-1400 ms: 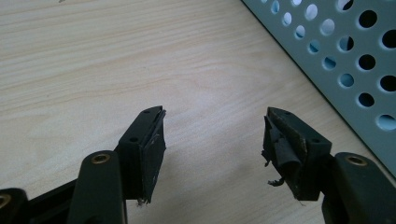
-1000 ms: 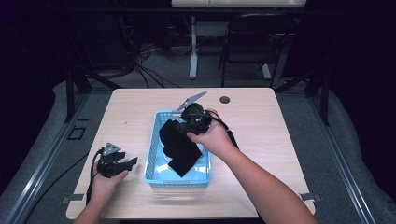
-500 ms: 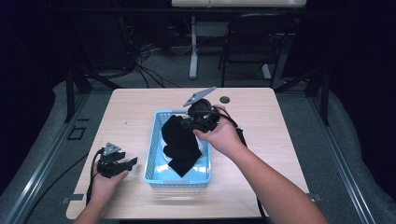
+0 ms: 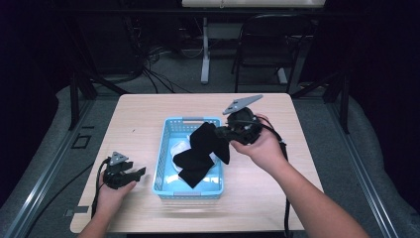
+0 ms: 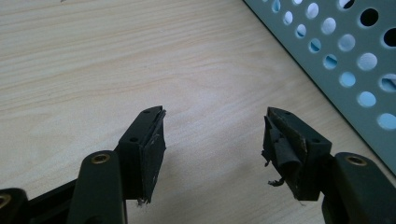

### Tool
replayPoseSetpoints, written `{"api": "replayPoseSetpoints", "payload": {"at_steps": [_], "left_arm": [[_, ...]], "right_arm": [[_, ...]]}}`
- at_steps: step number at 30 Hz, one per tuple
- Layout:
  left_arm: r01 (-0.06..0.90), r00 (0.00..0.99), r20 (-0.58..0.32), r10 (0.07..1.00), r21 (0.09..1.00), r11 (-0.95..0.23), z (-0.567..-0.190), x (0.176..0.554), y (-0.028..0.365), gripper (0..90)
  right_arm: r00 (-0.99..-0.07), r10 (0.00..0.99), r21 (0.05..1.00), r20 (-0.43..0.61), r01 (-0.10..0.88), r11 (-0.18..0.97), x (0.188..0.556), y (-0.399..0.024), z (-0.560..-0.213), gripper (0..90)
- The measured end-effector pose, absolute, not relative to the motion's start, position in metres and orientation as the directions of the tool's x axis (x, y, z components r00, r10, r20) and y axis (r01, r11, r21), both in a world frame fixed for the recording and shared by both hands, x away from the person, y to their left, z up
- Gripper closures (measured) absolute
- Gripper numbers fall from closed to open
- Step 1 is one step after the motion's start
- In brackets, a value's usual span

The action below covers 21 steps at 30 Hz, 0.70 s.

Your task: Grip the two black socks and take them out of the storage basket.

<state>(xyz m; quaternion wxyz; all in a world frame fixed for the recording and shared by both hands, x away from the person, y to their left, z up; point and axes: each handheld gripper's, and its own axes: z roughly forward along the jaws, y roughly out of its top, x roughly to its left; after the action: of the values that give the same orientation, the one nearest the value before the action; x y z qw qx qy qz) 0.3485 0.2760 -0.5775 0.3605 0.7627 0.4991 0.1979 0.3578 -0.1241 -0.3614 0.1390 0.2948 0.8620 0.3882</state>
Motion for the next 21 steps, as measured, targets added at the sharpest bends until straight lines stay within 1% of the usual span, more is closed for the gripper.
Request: {"api": "replayPoseSetpoints", "payload": {"at_steps": [1,2,11,15,21], "left_arm": [[0.619,0.423,-0.057,0.904,0.747,-0.243,-0.578,0.349,0.276,38.9],[0.619,0.423,-0.057,0.904,0.747,-0.243,-0.578,0.349,0.276,38.9],[0.625,0.422,-0.058,0.905,0.741,-0.244,-0.578,0.348,0.275,38.9],[0.626,0.420,-0.056,0.906,0.740,-0.244,-0.578,0.348,0.275,38.9],[0.628,0.420,-0.056,0.906,0.739,-0.245,-0.578,0.348,0.275,38.9]], "right_arm": [[-0.775,0.632,0.756,-0.012,0.406,0.514,0.353,-0.138,-0.359,87.8],[-0.775,0.632,0.756,-0.012,0.406,0.514,0.353,-0.138,-0.359,87.8],[-0.711,0.703,0.769,-0.005,0.447,0.457,0.336,-0.192,-0.358,87.8],[-0.688,0.726,0.769,-0.005,0.461,0.442,0.331,-0.207,-0.361,87.8],[-0.668,0.744,0.770,-0.005,0.472,0.430,0.328,-0.219,-0.367,87.8]]}}
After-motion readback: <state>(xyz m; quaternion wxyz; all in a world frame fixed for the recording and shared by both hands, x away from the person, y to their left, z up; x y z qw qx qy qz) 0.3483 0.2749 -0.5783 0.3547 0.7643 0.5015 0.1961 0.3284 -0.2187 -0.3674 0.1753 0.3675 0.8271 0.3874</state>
